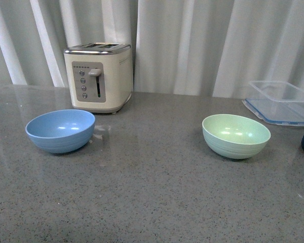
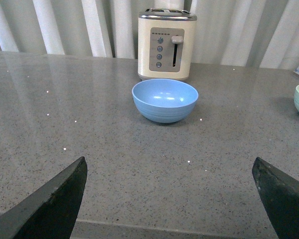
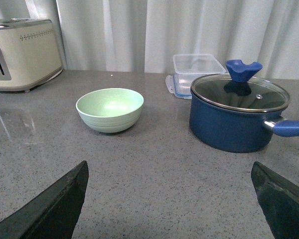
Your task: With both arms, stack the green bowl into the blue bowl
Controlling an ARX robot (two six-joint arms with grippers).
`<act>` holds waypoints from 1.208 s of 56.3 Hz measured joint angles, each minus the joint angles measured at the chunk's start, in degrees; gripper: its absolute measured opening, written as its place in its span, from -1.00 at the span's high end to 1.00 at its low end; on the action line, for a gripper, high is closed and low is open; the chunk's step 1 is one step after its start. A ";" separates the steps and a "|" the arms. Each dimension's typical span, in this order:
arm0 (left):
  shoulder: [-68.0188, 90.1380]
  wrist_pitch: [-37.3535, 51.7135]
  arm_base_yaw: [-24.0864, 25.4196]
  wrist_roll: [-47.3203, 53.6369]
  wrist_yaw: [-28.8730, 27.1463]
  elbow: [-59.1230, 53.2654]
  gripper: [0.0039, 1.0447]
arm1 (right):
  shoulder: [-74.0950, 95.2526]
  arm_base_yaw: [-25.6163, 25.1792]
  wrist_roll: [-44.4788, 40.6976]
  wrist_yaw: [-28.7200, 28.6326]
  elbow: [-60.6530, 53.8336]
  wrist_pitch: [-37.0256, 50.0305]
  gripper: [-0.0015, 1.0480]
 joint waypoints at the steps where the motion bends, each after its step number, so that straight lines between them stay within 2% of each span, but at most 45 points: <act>1: 0.00 0.00 0.00 0.00 0.00 0.00 -0.88 | 0.00 0.00 0.00 0.00 0.00 0.00 -0.81; 38: 0.00 0.00 0.00 0.00 0.00 0.00 -0.88 | 0.00 0.00 0.00 0.00 0.00 0.00 -0.81; 41: 1.55 0.28 -2.16 0.92 -8.66 0.09 -0.88 | 0.00 0.00 0.00 -0.02 0.00 0.00 -0.81; 45: 4.15 1.49 -2.29 1.16 -13.88 0.39 -0.88 | -0.02 0.00 0.00 0.02 0.00 0.00 -0.81; 55: 15.63 7.89 3.93 0.04 -7.98 6.69 -0.88 | -0.02 0.00 0.00 -0.04 0.00 0.00 -0.81; 68: 35.82 14.88 5.97 -1.03 -4.68 21.68 -0.88 | -0.04 0.00 0.00 -0.04 0.00 0.00 -0.81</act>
